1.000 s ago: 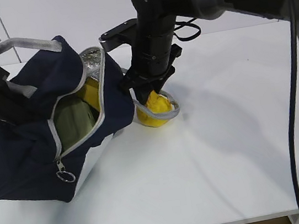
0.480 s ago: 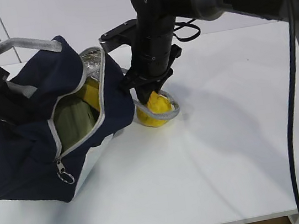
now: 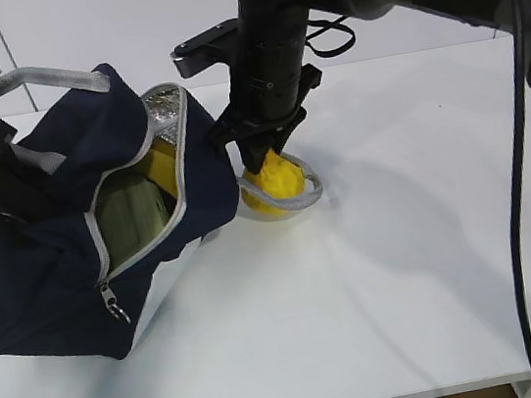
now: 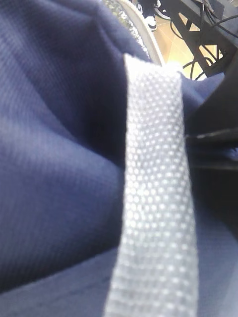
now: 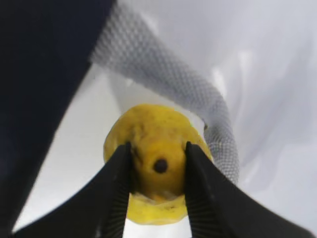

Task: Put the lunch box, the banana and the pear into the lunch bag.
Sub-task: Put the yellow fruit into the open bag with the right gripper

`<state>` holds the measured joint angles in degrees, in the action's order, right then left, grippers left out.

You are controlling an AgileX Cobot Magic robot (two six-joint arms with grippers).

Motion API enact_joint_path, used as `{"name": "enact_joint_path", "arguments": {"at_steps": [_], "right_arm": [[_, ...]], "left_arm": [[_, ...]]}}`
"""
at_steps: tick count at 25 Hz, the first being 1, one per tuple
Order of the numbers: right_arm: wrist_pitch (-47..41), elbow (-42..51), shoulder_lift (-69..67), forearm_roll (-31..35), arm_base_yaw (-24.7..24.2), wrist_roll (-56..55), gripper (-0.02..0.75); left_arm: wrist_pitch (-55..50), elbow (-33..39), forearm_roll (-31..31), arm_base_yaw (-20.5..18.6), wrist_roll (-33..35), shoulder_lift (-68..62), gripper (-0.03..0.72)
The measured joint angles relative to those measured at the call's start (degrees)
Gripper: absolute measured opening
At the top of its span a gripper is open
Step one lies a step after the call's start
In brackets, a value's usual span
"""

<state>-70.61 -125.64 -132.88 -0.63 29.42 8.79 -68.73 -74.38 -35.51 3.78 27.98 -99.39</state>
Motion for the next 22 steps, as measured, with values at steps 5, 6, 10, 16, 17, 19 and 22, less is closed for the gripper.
{"name": "enact_joint_path", "arguments": {"at_steps": [5,6,10,16,17,19,22], "right_arm": [[-0.12,-0.25,0.0,0.0,0.0,0.0,0.275],[-0.25,-0.25,0.26,0.0,0.0,0.0,0.275],[-0.48,-0.25,2.15,0.0,0.0,0.0,0.275],[-0.58,-0.25,6.76,-0.1,0.0,0.0,0.275],[-0.69,-0.25,7.59,-0.1,0.0,0.0,0.275],[-0.69,-0.25,9.05,0.05,0.0,-0.11,0.274],[-0.88,-0.25,10.86,2.5,0.0,-0.11,0.274]], "left_arm": [[0.0,0.0,0.0,0.0,0.0,0.0,-0.013],[0.0,0.0,0.0,0.0,0.0,0.0,-0.013],[0.0,0.0,0.0,0.0,0.0,0.0,-0.013],[0.0,0.0,0.0,0.0,0.0,0.0,-0.013],[0.0,0.0,0.0,0.0,0.0,0.0,-0.013],[0.0,0.0,-0.56,0.0,0.0,0.0,-0.013],[0.0,0.0,-2.52,0.0,0.0,0.0,-0.013]]}}
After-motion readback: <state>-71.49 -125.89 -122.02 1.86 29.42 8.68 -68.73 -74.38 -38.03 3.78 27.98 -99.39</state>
